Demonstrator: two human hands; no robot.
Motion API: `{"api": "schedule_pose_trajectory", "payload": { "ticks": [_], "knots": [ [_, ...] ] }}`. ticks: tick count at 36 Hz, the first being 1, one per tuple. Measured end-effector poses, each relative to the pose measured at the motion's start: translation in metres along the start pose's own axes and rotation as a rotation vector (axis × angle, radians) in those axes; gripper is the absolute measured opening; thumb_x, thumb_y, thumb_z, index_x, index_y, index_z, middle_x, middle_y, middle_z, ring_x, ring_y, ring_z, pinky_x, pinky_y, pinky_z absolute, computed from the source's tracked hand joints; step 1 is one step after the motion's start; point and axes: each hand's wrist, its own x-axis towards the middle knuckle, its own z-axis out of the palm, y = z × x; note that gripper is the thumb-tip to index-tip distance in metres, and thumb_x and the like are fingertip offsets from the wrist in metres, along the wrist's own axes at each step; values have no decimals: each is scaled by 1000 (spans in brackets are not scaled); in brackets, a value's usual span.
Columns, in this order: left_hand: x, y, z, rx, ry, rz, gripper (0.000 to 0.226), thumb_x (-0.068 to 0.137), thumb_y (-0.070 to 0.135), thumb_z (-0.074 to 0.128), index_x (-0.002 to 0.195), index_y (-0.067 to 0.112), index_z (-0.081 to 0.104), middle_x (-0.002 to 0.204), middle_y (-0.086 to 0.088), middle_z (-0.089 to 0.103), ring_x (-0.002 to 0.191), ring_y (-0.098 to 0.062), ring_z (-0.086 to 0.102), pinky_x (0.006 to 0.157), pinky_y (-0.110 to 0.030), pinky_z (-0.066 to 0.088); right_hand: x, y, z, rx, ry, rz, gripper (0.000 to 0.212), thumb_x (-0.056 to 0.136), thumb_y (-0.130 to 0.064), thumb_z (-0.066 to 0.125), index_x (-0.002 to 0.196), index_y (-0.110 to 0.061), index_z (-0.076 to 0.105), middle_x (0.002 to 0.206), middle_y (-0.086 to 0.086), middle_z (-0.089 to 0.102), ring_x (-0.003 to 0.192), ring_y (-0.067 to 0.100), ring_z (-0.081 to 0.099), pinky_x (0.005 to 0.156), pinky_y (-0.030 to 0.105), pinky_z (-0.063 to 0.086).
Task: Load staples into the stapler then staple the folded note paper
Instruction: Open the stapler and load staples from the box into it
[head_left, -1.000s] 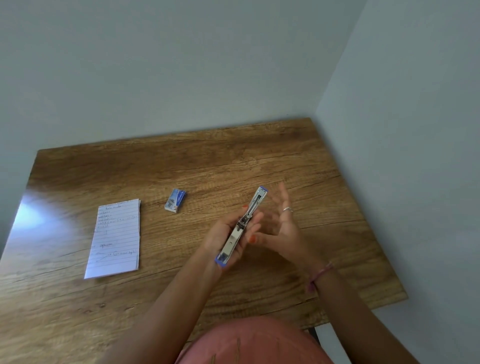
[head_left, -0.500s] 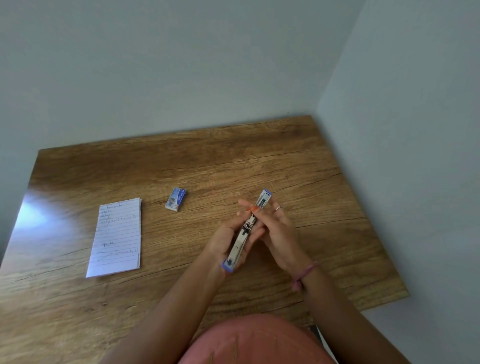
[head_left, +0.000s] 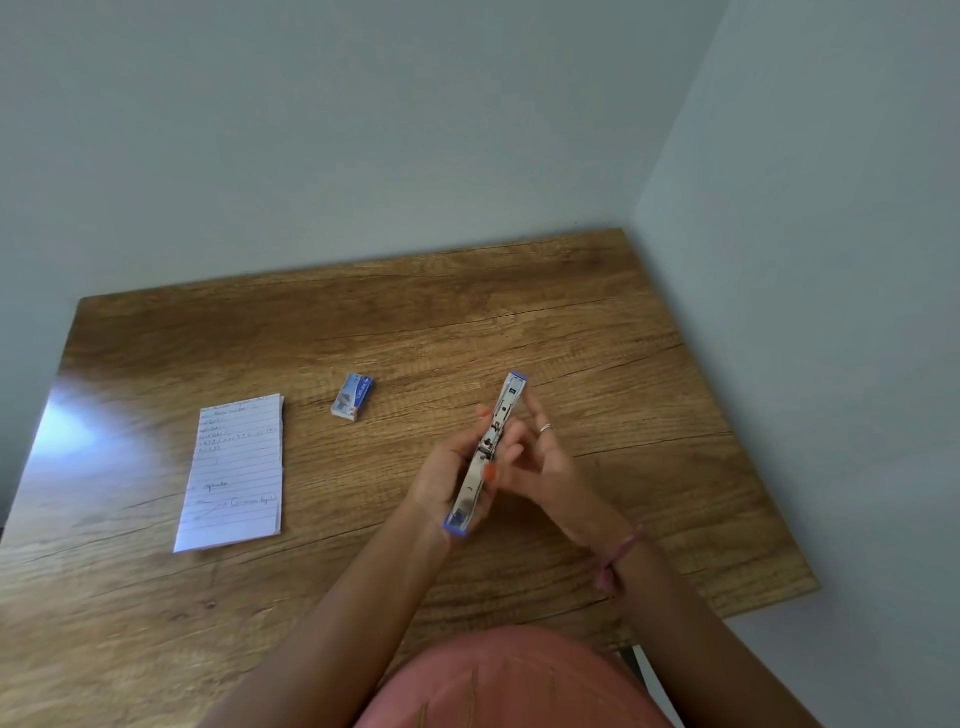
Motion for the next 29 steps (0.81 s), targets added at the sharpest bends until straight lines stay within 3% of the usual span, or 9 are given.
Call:
{"api": "schedule_pose_trajectory", "payload": {
  "ticks": [2, 4, 6, 11, 18, 24, 29],
  "knots": [
    [0, 1, 1, -62, 24, 28, 21, 81, 9, 64, 90, -7, 74, 97, -22, 73, 75, -23, 75, 72, -33, 56, -5, 4, 0, -125, -88, 14, 128, 64, -21, 89, 146, -47, -5, 147, -10, 44, 134, 11, 44, 106, 40, 43],
    [1, 1, 1, -104, 45, 45, 28, 84, 9, 63, 108, -6, 68, 100, -22, 73, 78, -23, 75, 73, -34, 57, -7, 6, 3, -202, -150, 17, 139, 60, -20, 91, 145, -49, -15, 150, -12, 35, 135, 11, 42, 108, 45, 41],
    [2, 1, 0, -114, 60, 52, 34, 89, 11, 60, 119, -4, 63, 98, -20, 73, 77, -22, 75, 73, -33, 57, -8, 5, 6, -248, -164, 13, 141, 59, -23, 91, 144, -50, -18, 149, -19, 31, 134, 7, 43, 107, 40, 43],
    [3, -3, -1, -100, 62, 60, 38, 90, 12, 60, 125, -2, 60, 101, -17, 72, 77, -19, 75, 76, -31, 57, -6, 3, 6, -292, -134, 12, 140, 56, -26, 91, 142, -56, -15, 158, -7, 21, 138, 8, 38, 111, 45, 37],
    [3, -9, -1, -87, 59, 70, 30, 93, 13, 60, 118, -4, 65, 109, -17, 70, 79, -18, 75, 72, -27, 59, -2, 8, -2, -311, -133, 23, 141, 55, -24, 93, 147, -47, -12, 155, -16, 25, 137, 6, 38, 110, 46, 38],
    [1, -10, -1, -60, 75, 78, 25, 94, 14, 59, 109, -3, 69, 103, -16, 73, 76, -17, 75, 69, -25, 58, -4, 10, -2, -313, -127, 10, 139, 56, -20, 92, 149, -41, -9, 156, -18, 25, 140, 5, 33, 112, 38, 35],
    [2, -13, -3, -10, 98, 83, 20, 90, 15, 63, 99, 1, 73, 92, -12, 76, 74, -15, 75, 61, -25, 61, -3, 10, -1, -279, -124, -6, 129, 64, 3, 82, 151, -31, -7, 154, -14, 29, 136, 3, 39, 105, 26, 40]
  ]
}}
